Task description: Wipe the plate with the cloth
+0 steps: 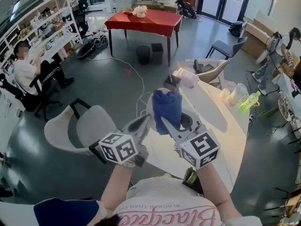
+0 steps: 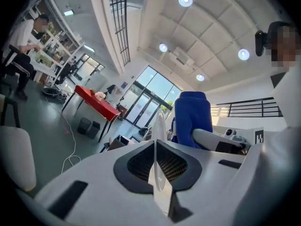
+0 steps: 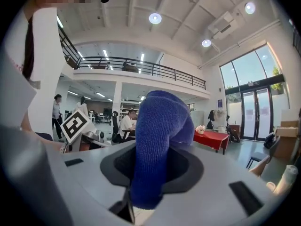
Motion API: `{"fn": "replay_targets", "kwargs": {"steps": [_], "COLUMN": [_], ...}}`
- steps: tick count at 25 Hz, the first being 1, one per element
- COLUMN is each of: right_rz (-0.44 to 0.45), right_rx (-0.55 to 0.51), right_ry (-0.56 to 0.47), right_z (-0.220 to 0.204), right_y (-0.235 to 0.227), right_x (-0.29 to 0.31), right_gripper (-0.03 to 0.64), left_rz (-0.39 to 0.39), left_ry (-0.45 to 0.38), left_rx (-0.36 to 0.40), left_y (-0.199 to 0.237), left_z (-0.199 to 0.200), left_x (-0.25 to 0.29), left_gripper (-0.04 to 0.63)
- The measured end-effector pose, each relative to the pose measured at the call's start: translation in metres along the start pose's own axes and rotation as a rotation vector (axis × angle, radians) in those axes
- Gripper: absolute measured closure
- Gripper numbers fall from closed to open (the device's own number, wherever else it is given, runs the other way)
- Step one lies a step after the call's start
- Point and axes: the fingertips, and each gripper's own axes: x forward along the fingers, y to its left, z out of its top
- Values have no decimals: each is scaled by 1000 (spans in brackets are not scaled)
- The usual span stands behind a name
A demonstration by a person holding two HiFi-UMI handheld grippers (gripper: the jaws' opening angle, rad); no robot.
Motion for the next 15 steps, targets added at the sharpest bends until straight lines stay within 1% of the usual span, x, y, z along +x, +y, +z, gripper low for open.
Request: {"fn": "replay_targets", "kwargs": {"steps": [3,6,9,15], "right_rz": [11,6,-42,-163], "right_rx": [-48,-86,-77,-48], "right_ry": [-15,-4,-7,-27], "right_z": [9,10,11,11], "right_y": [10,16,9,-20], "right_x": [8,15,14,-2], "right_gripper": [505,505,505,505], "left_rz": [-9,-26,-28,-47], "left_ry": [-9,-12,-18,-40], "left_rx": [65,106,137,143], "left_y": [-11,-23,-30,-39], "left_z": [2,-1,0,3], "left_x": [-3,-5,-8,-13], "left_gripper": [580,580,580,580]}}
